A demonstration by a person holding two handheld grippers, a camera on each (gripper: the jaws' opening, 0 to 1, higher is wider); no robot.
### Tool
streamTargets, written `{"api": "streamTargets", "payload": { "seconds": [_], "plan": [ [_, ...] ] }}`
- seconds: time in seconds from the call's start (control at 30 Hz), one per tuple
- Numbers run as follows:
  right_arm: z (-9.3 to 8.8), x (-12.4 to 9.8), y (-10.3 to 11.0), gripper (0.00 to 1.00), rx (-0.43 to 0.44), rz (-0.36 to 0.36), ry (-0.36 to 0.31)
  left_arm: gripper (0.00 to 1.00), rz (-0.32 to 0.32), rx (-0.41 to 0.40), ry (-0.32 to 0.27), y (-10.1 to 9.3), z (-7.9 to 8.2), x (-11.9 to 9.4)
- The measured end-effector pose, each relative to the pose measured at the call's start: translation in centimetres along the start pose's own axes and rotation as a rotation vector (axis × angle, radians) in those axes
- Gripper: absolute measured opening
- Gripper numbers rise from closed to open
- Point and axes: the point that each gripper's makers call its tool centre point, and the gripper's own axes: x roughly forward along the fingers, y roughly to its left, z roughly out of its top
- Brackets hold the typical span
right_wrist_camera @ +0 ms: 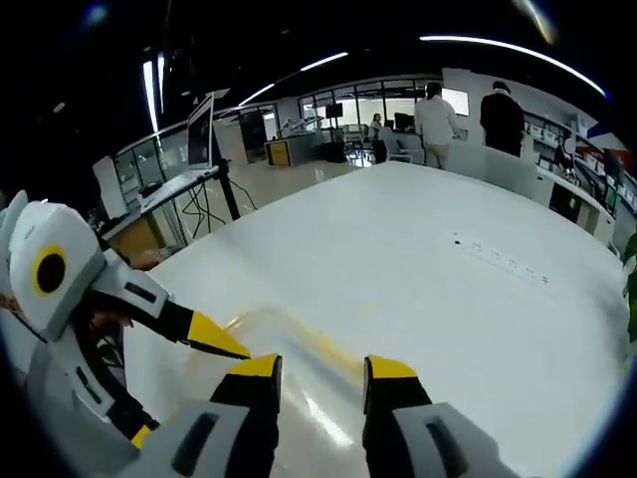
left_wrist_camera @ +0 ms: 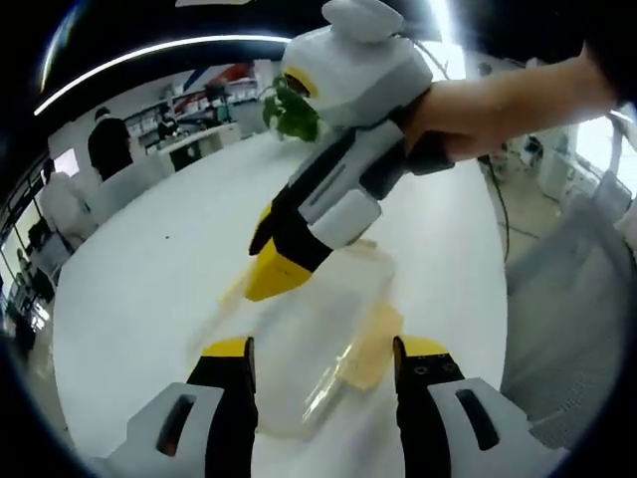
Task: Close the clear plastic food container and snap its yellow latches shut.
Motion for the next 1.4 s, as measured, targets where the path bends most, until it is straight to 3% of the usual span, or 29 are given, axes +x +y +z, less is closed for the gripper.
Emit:
{"api": "streamTargets", "payload": {
  "seconds": [0.13, 0.3, 0.4, 0.5, 0.73, 0.93, 1.2, 1.33, 1.4],
  "plan": [
    [-0.1, 0.1, -0.2, 0.3, -0.004, -0.001, 0.005, 0.53, 0.011, 0.008, -0.003, 0.1, 0.0, 0.0],
    [-0.2, 0.3, -0.1, 0.31, -0.015, 0.003, 0.014, 0.48, 0.063, 0.229, 0.046, 0.7, -0.9, 0.3],
    [-0.2, 0.3, -0.1, 0.31, -0.012, 0.003, 0.015, 0.51, 0.054, 0.204, 0.026, 0.3, -0.7, 0.4],
    [-0.3, 0.4, -0.1, 0.32, -0.023, 0.002, 0.015, 0.48, 0.075, 0.173, 0.003, 0.8, -0.5, 0.4],
    [-0.3, 0.5, 0.1, 0.35, -0.027, 0.01, 0.017, 0.48, 0.081, 0.182, -0.003, 0.6, -0.6, 0.4],
    [-0.6, 0.9, 0.5, 0.39, -0.14, 0.035, 0.051, 0.48, 0.077, 0.178, 0.01, 0.7, -0.5, 0.4],
    [-0.4, 1.1, 0.3, 0.32, -0.162, 0.133, 0.083, 0.46, 0.057, 0.179, 0.041, 0.7, -0.5, 0.5],
    [-0.6, 1.0, 0.8, 0.3, -0.208, 0.229, 0.141, 0.46, 0.045, 0.185, 0.054, 0.7, -0.5, 0.6],
    [-0.6, 1.2, 0.7, 0.29, -0.215, 0.234, 0.171, 0.46, 0.036, 0.186, 0.06, 0.7, -0.5, 0.5]
  ]
}}
